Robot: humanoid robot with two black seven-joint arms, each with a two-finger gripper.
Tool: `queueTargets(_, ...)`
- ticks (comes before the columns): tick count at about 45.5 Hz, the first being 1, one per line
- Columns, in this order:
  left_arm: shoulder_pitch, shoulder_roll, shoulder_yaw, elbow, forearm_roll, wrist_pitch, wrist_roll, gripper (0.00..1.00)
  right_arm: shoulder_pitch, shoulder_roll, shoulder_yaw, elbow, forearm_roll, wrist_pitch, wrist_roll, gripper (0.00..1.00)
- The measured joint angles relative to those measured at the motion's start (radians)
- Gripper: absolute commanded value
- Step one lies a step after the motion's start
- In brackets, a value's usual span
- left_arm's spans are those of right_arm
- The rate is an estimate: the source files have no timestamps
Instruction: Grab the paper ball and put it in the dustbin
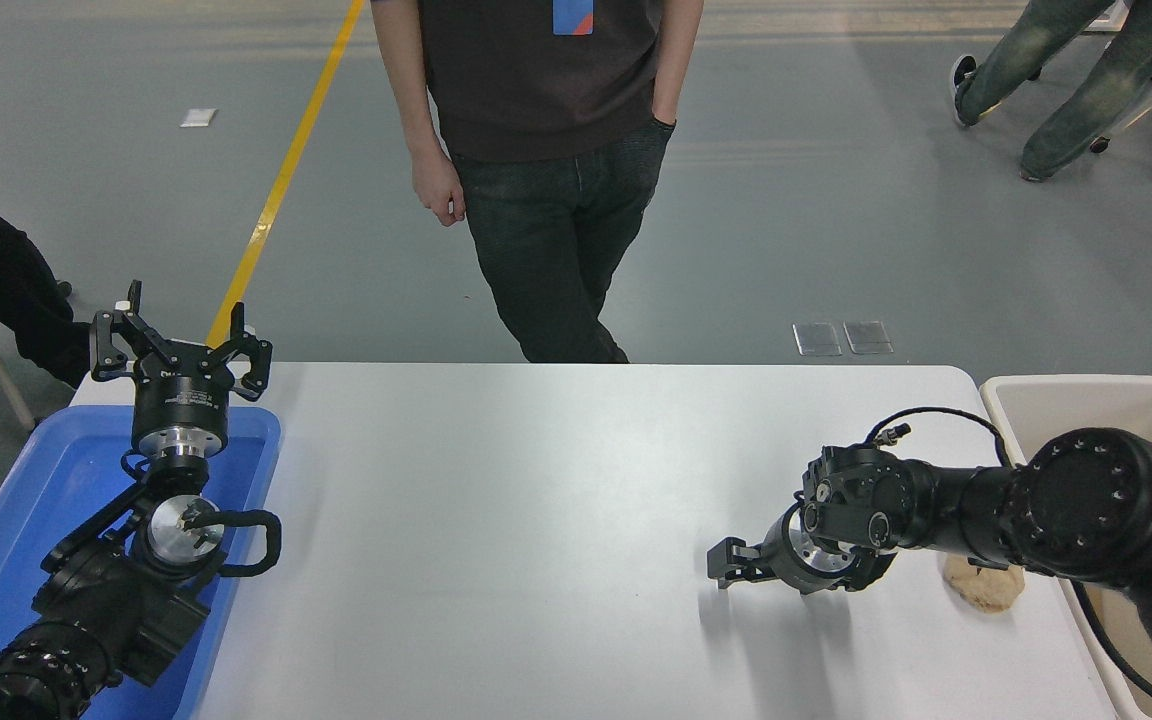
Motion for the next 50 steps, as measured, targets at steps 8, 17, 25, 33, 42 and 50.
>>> queueTargets(8,0.000,0.000,-0.001,0.000,0.000,0.000,0.001,0.99,0.000,0.000,0.000,-0.003,0.000,0.000,0.000,1.00)
queueTargets(17,0.000,0.000,-0.001,0.000,0.000,0.000,0.001,0.99,0.015,0.000,-0.001,-0.002,0.001,0.003,-0.001,1.00)
queueTargets(25,0.000,0.001,0.000,0.000,0.000,0.000,0.000,0.99,0.047,0.000,-0.002,0.005,0.006,0.008,-0.002,1.00)
queueTargets(33,0.000,0.001,0.000,-0.001,0.000,0.000,0.000,0.99,0.129,0.000,-0.008,0.050,0.015,0.016,-0.002,1.00)
queueTargets(42,0.000,0.001,0.000,-0.001,0.000,0.000,0.000,0.99,0.314,-0.036,-0.015,0.197,0.028,0.041,-0.003,1.00)
queueTargets(50,0.000,0.001,0.000,0.000,0.000,0.000,0.000,0.99,0.533,-0.155,-0.040,0.386,0.037,0.068,-0.003,1.00)
